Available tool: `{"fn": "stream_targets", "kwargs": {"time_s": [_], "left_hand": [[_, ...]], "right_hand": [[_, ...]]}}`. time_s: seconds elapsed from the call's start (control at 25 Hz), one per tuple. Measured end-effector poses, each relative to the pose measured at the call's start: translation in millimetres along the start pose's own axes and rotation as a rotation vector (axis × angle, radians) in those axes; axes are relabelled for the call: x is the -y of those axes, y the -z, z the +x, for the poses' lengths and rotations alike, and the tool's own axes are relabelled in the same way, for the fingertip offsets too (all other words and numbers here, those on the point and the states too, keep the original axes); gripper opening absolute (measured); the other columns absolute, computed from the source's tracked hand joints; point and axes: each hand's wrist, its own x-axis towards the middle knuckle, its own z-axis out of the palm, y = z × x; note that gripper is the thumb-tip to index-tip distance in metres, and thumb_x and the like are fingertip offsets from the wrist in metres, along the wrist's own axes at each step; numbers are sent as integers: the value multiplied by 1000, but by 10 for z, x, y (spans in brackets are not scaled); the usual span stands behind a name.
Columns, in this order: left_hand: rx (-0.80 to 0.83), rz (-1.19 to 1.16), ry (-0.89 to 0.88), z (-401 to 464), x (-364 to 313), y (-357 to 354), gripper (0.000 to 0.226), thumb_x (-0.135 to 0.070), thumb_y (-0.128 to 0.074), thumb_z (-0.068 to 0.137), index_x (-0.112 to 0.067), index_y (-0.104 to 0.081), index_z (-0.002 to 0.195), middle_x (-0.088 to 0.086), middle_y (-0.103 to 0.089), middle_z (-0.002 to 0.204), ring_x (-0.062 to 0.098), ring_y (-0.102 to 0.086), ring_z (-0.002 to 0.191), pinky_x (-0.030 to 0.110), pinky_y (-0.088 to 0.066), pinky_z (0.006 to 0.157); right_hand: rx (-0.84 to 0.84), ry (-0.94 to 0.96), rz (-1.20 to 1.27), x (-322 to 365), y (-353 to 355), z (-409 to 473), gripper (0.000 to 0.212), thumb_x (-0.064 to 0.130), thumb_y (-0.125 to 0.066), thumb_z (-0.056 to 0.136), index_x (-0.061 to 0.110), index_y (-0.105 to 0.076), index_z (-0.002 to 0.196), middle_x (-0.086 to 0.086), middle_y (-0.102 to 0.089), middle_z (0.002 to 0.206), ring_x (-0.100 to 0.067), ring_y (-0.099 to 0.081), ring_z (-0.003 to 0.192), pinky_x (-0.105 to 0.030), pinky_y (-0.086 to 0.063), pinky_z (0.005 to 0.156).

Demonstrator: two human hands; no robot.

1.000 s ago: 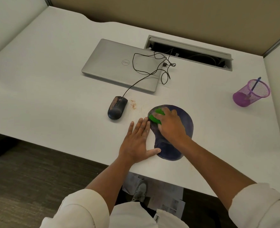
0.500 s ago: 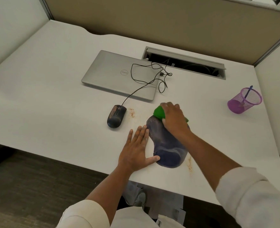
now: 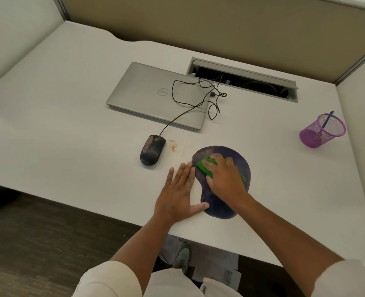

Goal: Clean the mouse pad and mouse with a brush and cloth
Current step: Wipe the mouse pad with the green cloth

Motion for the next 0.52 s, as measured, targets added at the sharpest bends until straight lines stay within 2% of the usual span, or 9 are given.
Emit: {"fn": "stream_targets", "kwargs": {"time_s": [0.12, 0.28, 0.36, 0.52], "left_hand": [[1, 8, 0, -8, -1, 0, 111, -89, -25, 87, -12, -1, 164, 4, 9, 172, 17, 18, 156, 47, 9, 126], [-1, 11, -5, -13, 0, 9, 110, -89, -27, 87, -13, -1, 163, 4, 8, 172, 17, 17, 157, 46, 9, 126], [9, 11, 1, -9, -7, 9, 111, -89, -27, 87, -13, 1, 163, 4, 7, 172, 16, 17, 157, 46, 10, 126], [38, 16, 17, -1, -11, 15, 110, -89, -23, 87, -15, 4, 163, 2, 11, 171, 15, 21, 155, 45, 13, 126]], "right_hand": [[-38, 80, -64, -21, -86, -203, 35, 27, -49, 99, 31, -58, 132, -1, -48, 143, -29, -49, 108, -42, -50, 83], [-154, 163, -137, -39, -98, -108, 32, 22, -60, 95, 30, -66, 125, -6, -59, 134, -31, -56, 97, -42, -51, 71], [-160, 179, -144, -33, -92, 41, 28, 25, -60, 93, 28, -68, 120, -6, -61, 130, -32, -56, 96, -43, -49, 69], [-113, 55, -170, -93, -44, 454, 27, 27, -55, 96, 26, -65, 121, -5, -54, 131, -32, -51, 105, -42, -47, 78]]}}
